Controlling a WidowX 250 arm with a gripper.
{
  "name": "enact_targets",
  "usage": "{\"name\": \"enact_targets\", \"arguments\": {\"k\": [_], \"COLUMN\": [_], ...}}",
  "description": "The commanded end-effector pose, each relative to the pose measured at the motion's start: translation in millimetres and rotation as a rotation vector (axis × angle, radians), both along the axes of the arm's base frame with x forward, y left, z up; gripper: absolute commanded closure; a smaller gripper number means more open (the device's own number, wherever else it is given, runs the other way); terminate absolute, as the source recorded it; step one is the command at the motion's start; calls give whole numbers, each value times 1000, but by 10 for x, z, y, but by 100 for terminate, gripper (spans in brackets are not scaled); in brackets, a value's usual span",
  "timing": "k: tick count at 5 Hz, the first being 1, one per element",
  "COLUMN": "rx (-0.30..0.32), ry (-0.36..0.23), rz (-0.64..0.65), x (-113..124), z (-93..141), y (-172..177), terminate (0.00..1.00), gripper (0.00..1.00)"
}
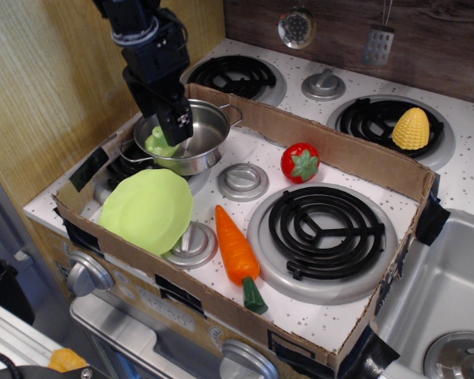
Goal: Take broccoli out of pan
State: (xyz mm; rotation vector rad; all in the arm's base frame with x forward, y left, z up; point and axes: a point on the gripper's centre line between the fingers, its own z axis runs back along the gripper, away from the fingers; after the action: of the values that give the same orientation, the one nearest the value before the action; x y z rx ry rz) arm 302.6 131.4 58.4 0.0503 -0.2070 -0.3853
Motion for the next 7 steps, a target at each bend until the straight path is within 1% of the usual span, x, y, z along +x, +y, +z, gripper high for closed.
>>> {"name": "enact_targets", "arguments": {"k": [1,2,3,4,5,7], "rx": [20,20,15,27,33,58], "ry": [-51,-57,-67,-85,-88,-82], "rz": [4,5,10,33,44,24], "x": [58,41,28,-38,-68,11], "z": [46,41,-11,-24,-32,62], "y": [63,80,53,22,19,28], "terminate": [0,0,0,0,0,0], "gripper": [0,0,0,0,100,100]}}
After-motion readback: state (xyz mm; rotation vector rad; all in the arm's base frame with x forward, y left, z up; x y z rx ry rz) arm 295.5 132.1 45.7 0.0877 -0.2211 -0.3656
